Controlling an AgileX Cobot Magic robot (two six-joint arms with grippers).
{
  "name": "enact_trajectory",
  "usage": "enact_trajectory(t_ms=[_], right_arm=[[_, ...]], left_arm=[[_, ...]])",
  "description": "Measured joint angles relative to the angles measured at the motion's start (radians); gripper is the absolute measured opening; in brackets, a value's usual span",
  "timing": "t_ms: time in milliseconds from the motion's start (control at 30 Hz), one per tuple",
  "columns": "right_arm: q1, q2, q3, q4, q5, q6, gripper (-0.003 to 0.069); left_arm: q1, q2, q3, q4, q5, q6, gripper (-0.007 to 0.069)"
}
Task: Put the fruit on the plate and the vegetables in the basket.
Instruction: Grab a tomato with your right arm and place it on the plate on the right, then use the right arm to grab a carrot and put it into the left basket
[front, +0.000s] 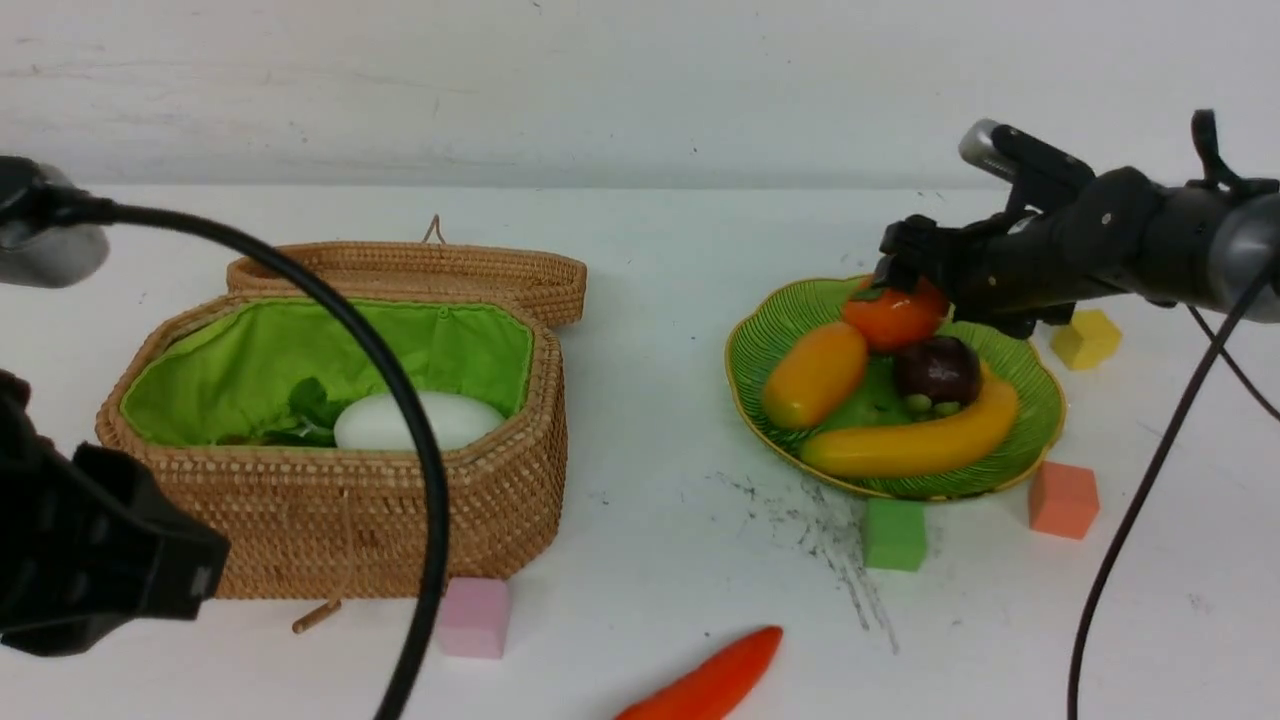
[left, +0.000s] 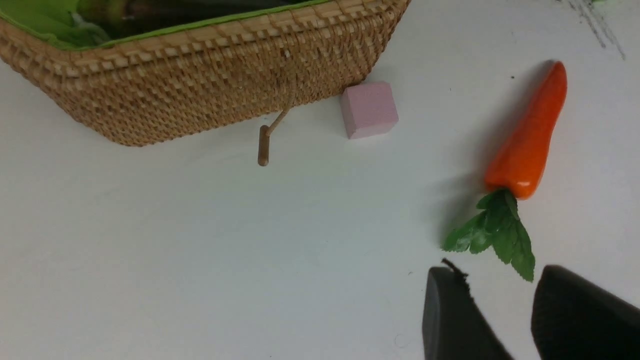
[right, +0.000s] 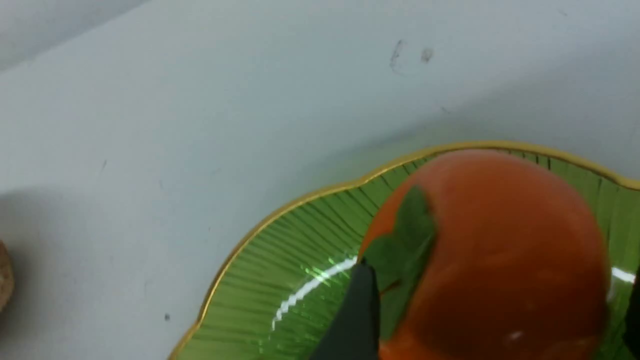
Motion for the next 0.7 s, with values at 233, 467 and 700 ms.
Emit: enact_trajectory(t_ms=[233,467,700], right_arm=[[0.001,-0.149,0.000,-0.059,0.157,-0.091,0.0640],[0.100,-0.391,0.002,-0.095,0.588,-0.616,0.0565],[0.301,-0.464,0.153,0.049,0.778,-1.276,0.0533]], left_arm=[[0.000,0.011,0.000,0.000,0.000,0.000,0.0239],[0.000,0.011,0.000,-0.004,0.011,0.000,0.0239],[0.000,0.011,0.000,-0.004,0.028,0.000,0.0239]])
